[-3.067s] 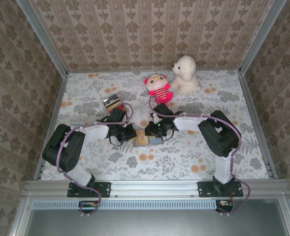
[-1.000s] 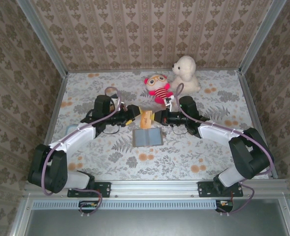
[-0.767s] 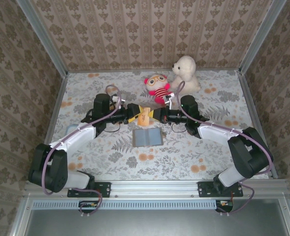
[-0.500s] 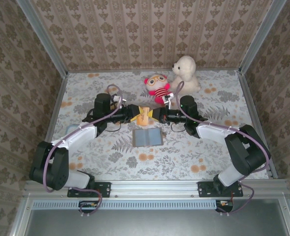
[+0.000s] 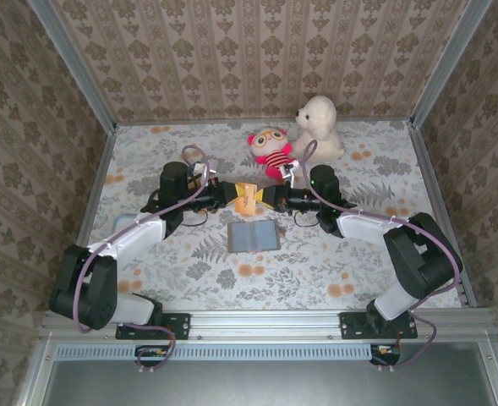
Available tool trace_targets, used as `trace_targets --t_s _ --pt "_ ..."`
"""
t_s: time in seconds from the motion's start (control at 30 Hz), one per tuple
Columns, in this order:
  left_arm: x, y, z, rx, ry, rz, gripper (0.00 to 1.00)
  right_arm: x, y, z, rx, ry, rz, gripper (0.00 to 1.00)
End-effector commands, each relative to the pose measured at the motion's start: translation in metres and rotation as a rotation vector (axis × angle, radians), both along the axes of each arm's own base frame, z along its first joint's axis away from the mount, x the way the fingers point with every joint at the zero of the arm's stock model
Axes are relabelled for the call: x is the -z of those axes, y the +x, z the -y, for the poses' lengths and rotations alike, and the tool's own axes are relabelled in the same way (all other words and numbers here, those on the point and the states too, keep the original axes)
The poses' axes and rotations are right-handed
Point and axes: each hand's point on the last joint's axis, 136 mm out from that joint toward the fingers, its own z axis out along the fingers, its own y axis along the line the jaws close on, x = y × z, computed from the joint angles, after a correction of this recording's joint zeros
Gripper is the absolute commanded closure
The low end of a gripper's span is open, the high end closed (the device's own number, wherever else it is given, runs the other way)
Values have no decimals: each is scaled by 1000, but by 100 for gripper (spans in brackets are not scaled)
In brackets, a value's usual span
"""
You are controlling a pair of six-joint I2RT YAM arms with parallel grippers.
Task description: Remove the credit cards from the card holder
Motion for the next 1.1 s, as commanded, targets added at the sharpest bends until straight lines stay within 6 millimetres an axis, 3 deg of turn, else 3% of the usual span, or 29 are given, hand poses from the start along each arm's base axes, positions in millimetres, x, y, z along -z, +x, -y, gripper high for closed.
trace_targets --t_s 0.0,0.17,0.53,0.83,0.97,1.07 --pt "-12 -4 -2 11 -5 74 100 9 1 4 11 -27 -10 83" --pt "-4 0 -14 -33 107 108 100 25 6 26 79 -161 -19 46" --pt "18 20 -71 -151 596 251 100 40 20 80 190 -563 93 3" --pt "-7 49 -109 -127 935 543 100 60 22 97 211 -630 124 0" --pt "-19 76 -132 -146 995 605 100 69 19 102 231 -641 127 0" --pt "-21 93 -138 -91 1049 700 100 76 15 108 248 -657 114 0"
